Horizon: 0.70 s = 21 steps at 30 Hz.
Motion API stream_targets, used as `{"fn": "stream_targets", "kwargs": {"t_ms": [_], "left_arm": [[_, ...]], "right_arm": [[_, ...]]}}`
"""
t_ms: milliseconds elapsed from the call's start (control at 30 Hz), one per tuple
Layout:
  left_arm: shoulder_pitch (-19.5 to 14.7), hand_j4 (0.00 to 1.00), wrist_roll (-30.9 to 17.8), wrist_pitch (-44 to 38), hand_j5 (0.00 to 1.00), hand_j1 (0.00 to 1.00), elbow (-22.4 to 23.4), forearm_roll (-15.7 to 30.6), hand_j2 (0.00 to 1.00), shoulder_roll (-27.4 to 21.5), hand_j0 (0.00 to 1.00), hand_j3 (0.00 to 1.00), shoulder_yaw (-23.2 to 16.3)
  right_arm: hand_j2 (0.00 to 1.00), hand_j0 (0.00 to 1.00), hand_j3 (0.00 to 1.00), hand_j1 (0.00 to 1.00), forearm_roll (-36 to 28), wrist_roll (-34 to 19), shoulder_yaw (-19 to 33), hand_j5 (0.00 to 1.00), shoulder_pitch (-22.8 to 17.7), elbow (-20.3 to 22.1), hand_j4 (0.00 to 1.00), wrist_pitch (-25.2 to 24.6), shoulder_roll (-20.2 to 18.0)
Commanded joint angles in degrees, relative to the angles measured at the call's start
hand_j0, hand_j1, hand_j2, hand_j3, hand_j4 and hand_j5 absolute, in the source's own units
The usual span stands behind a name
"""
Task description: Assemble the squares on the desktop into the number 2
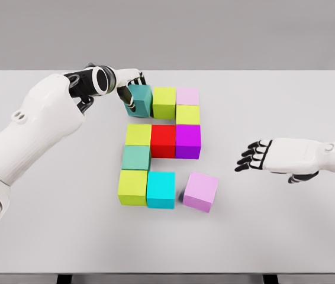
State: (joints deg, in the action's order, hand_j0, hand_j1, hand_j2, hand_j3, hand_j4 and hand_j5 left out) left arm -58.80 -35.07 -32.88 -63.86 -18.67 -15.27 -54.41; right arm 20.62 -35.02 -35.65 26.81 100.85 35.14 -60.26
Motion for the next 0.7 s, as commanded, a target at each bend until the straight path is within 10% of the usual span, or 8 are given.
{"fn": "stream_targets", "kwargs": {"t_ms": [0, 233, 667], "left_arm": [[0.0, 0.38, 0.1, 0.3, 0.38, 0.38, 0.0, -0.1, 0.38, 0.0, 0.38, 0.38, 0.0], [0.0, 0.68, 0.1, 0.4, 0.68, 0.68, 0.0, -0.2, 0.68, -0.2, 0.68, 0.68, 0.0], [0.0, 0.79, 0.1, 0.5, 0.79, 0.79, -1.4, -0.1, 0.79, -0.5, 0.79, 0.79, 0.0]], "right_arm": [[1.00, 1.00, 1.00, 1.00, -0.1, 0.0, -2.7, 1.00, 0.1, 0.0, 1.00, -0.1, -0.6], [1.00, 1.00, 1.00, 1.00, -0.1, 0.0, -3.9, 1.00, 0.4, 0.0, 1.00, -0.1, -1.2], [1.00, 1.00, 1.00, 1.00, -0.1, 0.0, -6.9, 1.00, 1.7, 0.0, 1.00, -0.1, 0.6]]}}
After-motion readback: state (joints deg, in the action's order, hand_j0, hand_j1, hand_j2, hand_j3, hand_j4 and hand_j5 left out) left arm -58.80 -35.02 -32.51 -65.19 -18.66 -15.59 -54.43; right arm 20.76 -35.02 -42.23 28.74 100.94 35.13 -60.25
